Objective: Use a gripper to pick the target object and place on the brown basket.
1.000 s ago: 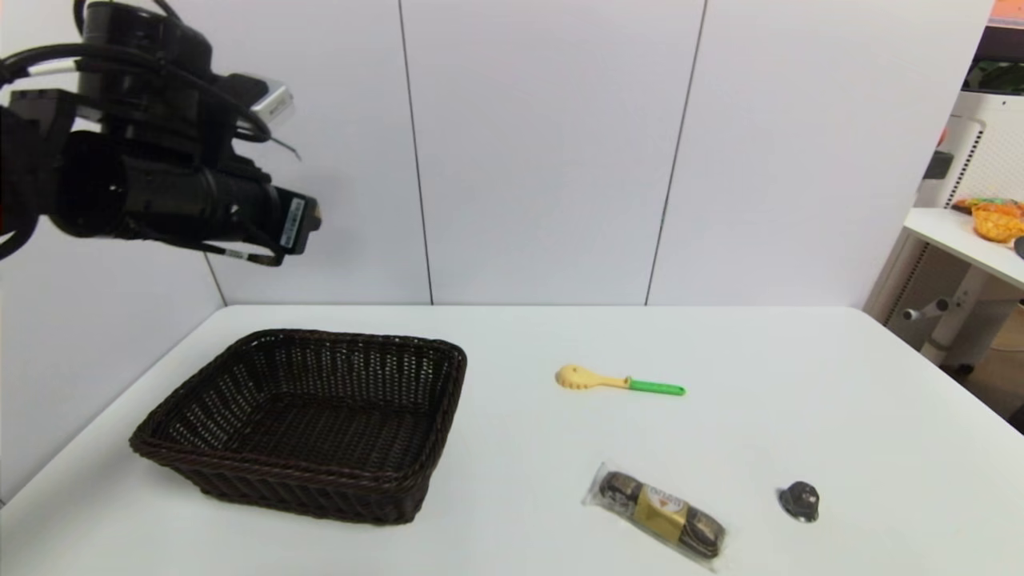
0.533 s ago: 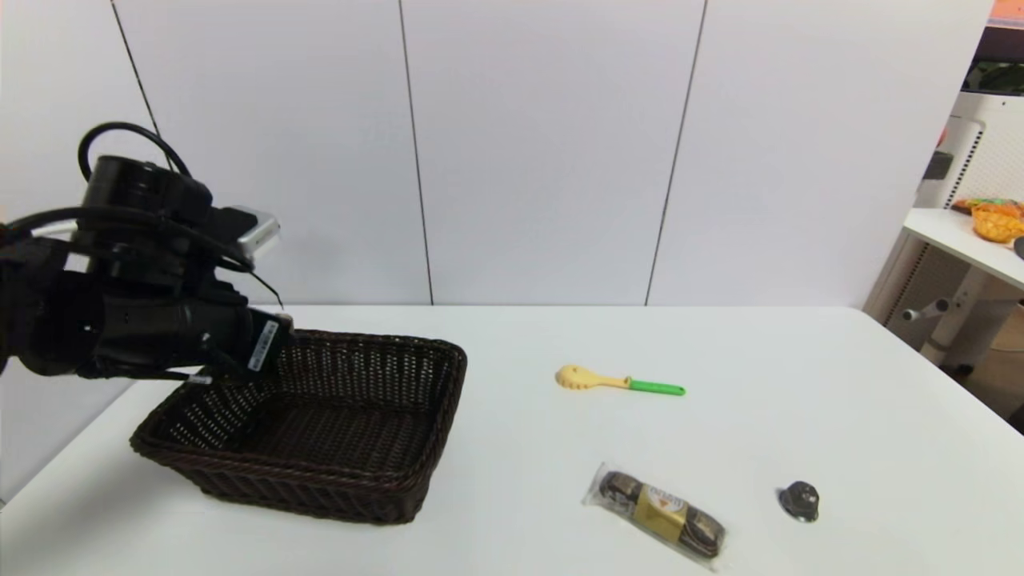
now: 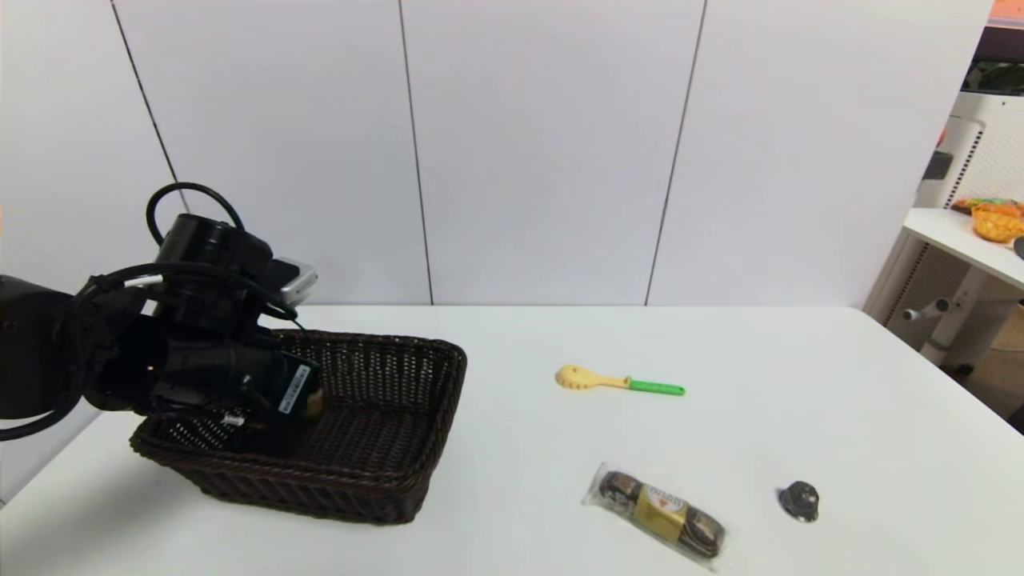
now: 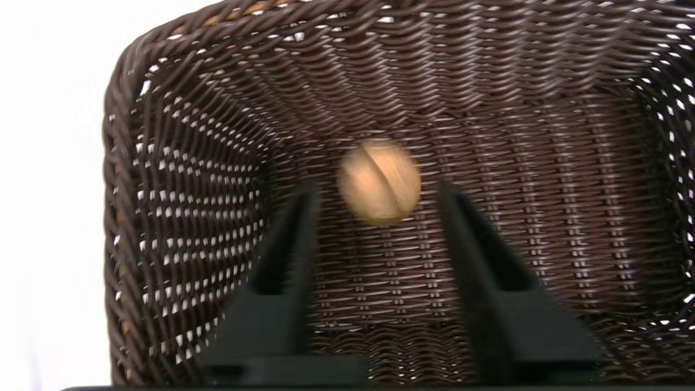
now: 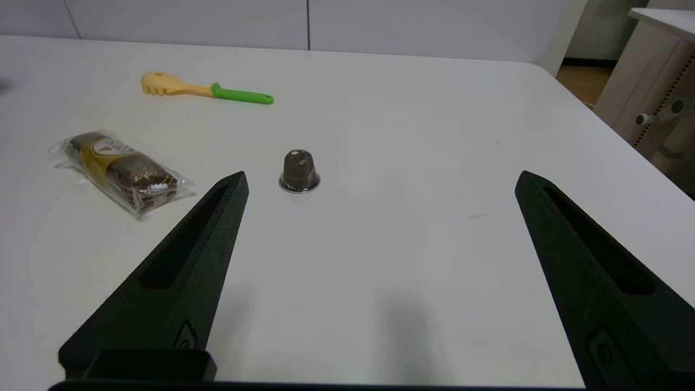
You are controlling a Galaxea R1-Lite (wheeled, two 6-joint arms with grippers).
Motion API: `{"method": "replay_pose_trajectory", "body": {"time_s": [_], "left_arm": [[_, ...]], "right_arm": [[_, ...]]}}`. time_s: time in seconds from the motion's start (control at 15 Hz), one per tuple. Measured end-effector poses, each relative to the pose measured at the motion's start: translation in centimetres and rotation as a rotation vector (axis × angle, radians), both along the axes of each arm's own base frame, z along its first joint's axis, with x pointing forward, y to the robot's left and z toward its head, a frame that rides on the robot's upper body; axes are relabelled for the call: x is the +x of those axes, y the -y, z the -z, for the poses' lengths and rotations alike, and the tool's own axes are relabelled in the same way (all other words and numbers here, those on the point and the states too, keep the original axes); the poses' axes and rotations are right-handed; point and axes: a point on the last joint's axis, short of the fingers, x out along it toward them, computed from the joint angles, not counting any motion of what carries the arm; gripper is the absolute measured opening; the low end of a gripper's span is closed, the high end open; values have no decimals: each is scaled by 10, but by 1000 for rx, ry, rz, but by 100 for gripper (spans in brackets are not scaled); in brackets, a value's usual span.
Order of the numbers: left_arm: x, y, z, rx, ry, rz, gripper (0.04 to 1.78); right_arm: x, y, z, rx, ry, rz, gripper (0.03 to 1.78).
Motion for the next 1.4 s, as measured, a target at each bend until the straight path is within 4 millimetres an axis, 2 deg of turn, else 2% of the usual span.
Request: {"method": "replay_pose_trajectory", "body": {"time_s": [0.33,0.53,0.67,0.8,0.93,1.0,1.13,1.27,1.4], "left_arm": [[-3,4,-7,-8,29,20,127],[-15,-2,-36,-55,177,11,141],[-40,-18,-65,-81,310,-15,147],[-76,-39,-87,-93,433,-63,152],[-121,-59,-93,-97,536,-126,156],[-143,-65,-88,-96,568,-150,158],[-185,-73,-62,-91,606,-183,161],[-219,-77,-26,-86,624,-199,163],[-240,-79,22,-81,619,-212,165]], "right_arm": [[0,0,0,0,0,0,170],[0,0,0,0,0,0,170],[0,0,0,0,0,0,170],[0,0,0,0,-1,0,170],[0,0,0,0,0,0,170],[0,0,0,0,0,0,170],[0,0,0,0,0,0,170],[0,0,0,0,0,0,170],[0,0,0,0,0,0,170]]}}
